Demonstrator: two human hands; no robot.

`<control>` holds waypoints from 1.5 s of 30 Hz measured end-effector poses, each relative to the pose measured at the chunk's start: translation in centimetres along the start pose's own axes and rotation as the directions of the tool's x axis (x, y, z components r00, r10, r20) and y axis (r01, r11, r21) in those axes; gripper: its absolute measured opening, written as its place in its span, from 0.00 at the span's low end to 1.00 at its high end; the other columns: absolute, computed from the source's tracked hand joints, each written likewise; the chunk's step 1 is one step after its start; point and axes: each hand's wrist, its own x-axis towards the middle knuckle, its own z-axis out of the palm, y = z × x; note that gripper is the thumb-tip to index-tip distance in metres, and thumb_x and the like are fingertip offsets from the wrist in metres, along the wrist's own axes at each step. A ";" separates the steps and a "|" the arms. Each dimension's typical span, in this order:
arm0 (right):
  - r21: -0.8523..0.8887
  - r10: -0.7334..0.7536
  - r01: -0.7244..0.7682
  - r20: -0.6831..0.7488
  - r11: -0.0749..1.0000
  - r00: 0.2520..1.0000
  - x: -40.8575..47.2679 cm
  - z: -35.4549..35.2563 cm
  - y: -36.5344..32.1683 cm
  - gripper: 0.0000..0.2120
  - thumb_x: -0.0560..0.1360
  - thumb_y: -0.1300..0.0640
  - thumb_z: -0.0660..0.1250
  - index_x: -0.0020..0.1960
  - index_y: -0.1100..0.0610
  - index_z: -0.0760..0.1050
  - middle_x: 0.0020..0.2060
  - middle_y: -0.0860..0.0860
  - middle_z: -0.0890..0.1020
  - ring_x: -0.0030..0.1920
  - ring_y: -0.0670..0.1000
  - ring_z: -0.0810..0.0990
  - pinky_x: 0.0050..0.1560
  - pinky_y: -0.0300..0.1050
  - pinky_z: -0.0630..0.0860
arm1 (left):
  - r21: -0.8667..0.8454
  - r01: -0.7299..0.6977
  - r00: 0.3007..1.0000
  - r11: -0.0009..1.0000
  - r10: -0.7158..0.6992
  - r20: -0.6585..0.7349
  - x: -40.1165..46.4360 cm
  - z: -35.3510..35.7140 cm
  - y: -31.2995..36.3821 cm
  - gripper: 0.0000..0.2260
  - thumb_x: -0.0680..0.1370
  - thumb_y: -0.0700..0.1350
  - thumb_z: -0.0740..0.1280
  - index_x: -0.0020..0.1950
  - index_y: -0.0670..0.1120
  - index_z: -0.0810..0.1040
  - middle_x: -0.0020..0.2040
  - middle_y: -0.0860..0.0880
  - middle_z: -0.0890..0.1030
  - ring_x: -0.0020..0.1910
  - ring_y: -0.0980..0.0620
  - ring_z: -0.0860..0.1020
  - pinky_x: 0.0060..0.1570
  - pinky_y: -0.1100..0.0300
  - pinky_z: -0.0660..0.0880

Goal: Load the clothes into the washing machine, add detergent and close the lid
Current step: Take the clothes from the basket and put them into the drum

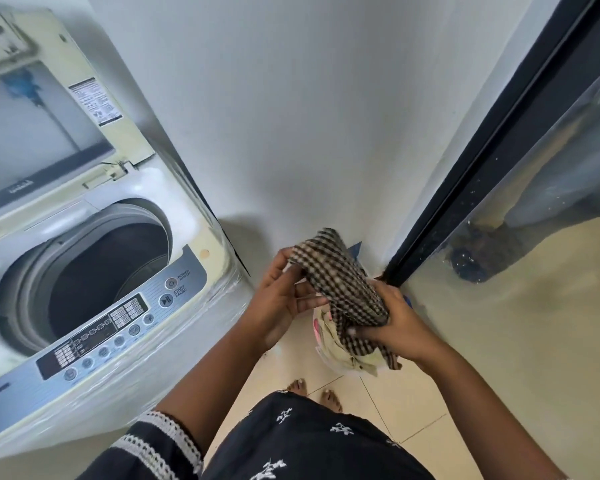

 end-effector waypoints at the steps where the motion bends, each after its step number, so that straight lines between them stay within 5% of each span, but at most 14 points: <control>1: 0.112 0.030 -0.032 0.017 0.993 0.999 0.0 0.2 -0.5 0.26 0.71 0.59 0.76 0.59 0.35 0.70 0.64 0.48 0.73 0.64 0.49 0.73 0.67 0.50 0.71 | -0.028 0.020 0.999 0.999 -0.022 -0.043 -0.3 -0.5 -0.1 0.14 0.78 0.48 0.63 0.61 0.45 0.73 0.53 0.43 0.82 0.46 0.45 0.82 0.43 0.53 0.83; 3: 0.363 0.135 -0.129 0.008 0.923 0.991 0.2 0.9 -1.2 0.19 0.77 0.63 0.69 0.59 0.40 0.76 0.59 0.49 0.82 0.57 0.48 0.81 0.59 0.47 0.76 | 0.063 0.109 0.984 0.992 -0.099 -0.150 -0.7 -1.9 -1.0 0.14 0.81 0.48 0.61 0.64 0.44 0.73 0.55 0.42 0.82 0.48 0.45 0.83 0.46 0.50 0.83; 6: 0.718 0.199 -0.131 -0.010 0.684 0.980 0.8 1.8 -1.7 0.23 0.79 0.72 0.60 0.67 0.52 0.75 0.55 0.53 0.85 0.53 0.51 0.84 0.53 0.48 0.81 | 0.235 0.306 0.932 0.923 -0.240 -0.271 -1.8 -3.4 -3.3 0.11 0.83 0.46 0.60 0.64 0.48 0.74 0.60 0.42 0.80 0.57 0.41 0.80 0.56 0.42 0.80; 8: 0.847 0.156 -0.095 0.015 0.522 0.988 0.9 2.4 -2.1 0.26 0.78 0.75 0.56 0.69 0.55 0.73 0.58 0.58 0.83 0.53 0.54 0.85 0.49 0.49 0.83 | 0.200 0.387 0.909 0.900 -0.336 -0.245 -2.6 -3.2 -4.4 0.10 0.83 0.44 0.61 0.63 0.53 0.74 0.61 0.42 0.79 0.59 0.38 0.80 0.56 0.38 0.78; 12: 0.909 0.046 -0.067 0.053 0.411 0.998 1.3 4.0 -2.5 0.25 0.77 0.75 0.56 0.69 0.57 0.72 0.60 0.61 0.81 0.57 0.57 0.82 0.55 0.52 0.81 | -0.003 0.345 0.932 0.938 -0.344 -0.113 -3.5 -2.2 -5.3 0.14 0.84 0.43 0.58 0.69 0.52 0.70 0.62 0.39 0.79 0.56 0.39 0.82 0.53 0.42 0.80; 14: 0.898 0.053 -0.081 0.064 0.433 0.997 1.7 4.5 -2.5 0.22 0.77 0.73 0.58 0.68 0.58 0.72 0.59 0.60 0.82 0.56 0.57 0.82 0.55 0.51 0.81 | -0.092 0.239 0.959 0.967 -0.250 -0.132 -3.6 -2.3 -5.1 0.16 0.83 0.44 0.59 0.70 0.47 0.69 0.59 0.39 0.81 0.55 0.40 0.82 0.54 0.43 0.80; 17: 0.738 0.079 -0.121 0.091 0.664 0.993 2.5 4.4 -2.4 0.18 0.75 0.69 0.67 0.63 0.57 0.76 0.56 0.56 0.84 0.55 0.53 0.83 0.56 0.47 0.80 | -0.176 0.090 0.967 0.980 -0.128 -0.218 -3.9 -3.4 -4.0 0.24 0.76 0.47 0.64 0.71 0.41 0.68 0.56 0.38 0.81 0.52 0.40 0.82 0.56 0.43 0.80; 20: 0.542 0.107 -0.185 0.172 0.820 0.979 3.3 4.4 -2.2 0.22 0.68 0.69 0.74 0.60 0.58 0.78 0.57 0.56 0.84 0.57 0.54 0.82 0.61 0.52 0.78 | -0.176 -0.023 0.963 0.984 -0.026 -0.269 -4.4 -5.0 -2.8 0.21 0.76 0.47 0.64 0.67 0.41 0.70 0.57 0.39 0.81 0.53 0.40 0.82 0.59 0.42 0.78; 24: 0.594 0.118 -0.304 0.331 0.745 0.936 4.5 5.2 -2.8 0.34 0.62 0.72 0.76 0.66 0.55 0.74 0.60 0.56 0.81 0.61 0.59 0.80 0.60 0.59 0.77 | -0.195 -0.115 0.954 0.974 0.053 -0.294 -4.9 -6.5 -1.7 0.20 0.76 0.47 0.64 0.66 0.42 0.71 0.56 0.39 0.80 0.53 0.42 0.81 0.64 0.39 0.74; 29: 0.726 -0.049 -0.337 0.454 0.599 0.890 6.6 7.9 -5.9 0.45 0.56 0.61 0.85 0.69 0.58 0.71 0.63 0.57 0.80 0.60 0.58 0.81 0.53 0.53 0.81 | -0.137 -0.149 0.936 0.979 0.095 -0.339 -5.8 -8.7 0.0 0.20 0.76 0.47 0.64 0.67 0.42 0.72 0.61 0.39 0.79 0.57 0.43 0.80 0.62 0.43 0.75; 33: 0.751 -0.057 -0.304 0.412 0.587 0.909 8.6 11.6 -10.3 0.29 0.69 0.65 0.75 0.67 0.57 0.71 0.59 0.58 0.81 0.55 0.55 0.82 0.49 0.49 0.81 | -0.006 -0.170 0.915 0.985 0.156 -0.373 -6.4 -11.8 2.6 0.15 0.77 0.47 0.65 0.63 0.46 0.76 0.61 0.45 0.81 0.57 0.49 0.79 0.58 0.52 0.74; 36: 0.774 -0.110 -0.263 0.393 0.576 0.913 10.4 14.8 -13.6 0.22 0.71 0.69 0.67 0.63 0.57 0.73 0.56 0.57 0.82 0.53 0.53 0.82 0.48 0.47 0.81 | 0.069 -0.149 0.899 0.986 0.165 -0.406 -6.7 -14.7 4.8 0.16 0.77 0.47 0.65 0.64 0.45 0.75 0.62 0.49 0.80 0.61 0.49 0.75 0.66 0.45 0.69; 40: 0.764 -0.183 -0.245 0.427 0.598 0.886 12.5 18.9 -18.2 0.21 0.70 0.72 0.66 0.60 0.57 0.73 0.55 0.57 0.81 0.56 0.54 0.80 0.56 0.50 0.77 | -0.042 -0.198 0.896 0.979 0.164 -0.413 -7.4 -18.7 7.9 0.17 0.80 0.40 0.60 0.69 0.44 0.72 0.65 0.41 0.78 0.60 0.44 0.76 0.60 0.39 0.73; 45: 0.690 -0.172 -0.203 0.433 0.695 0.885 15.6 24.3 -22.5 0.21 0.70 0.74 0.64 0.58 0.57 0.74 0.52 0.56 0.82 0.51 0.52 0.81 0.52 0.48 0.77 | -0.162 -0.346 0.848 0.924 0.235 -0.475 -7.5 -24.6 11.6 0.15 0.79 0.40 0.62 0.65 0.41 0.75 0.58 0.39 0.81 0.54 0.45 0.81 0.52 0.50 0.80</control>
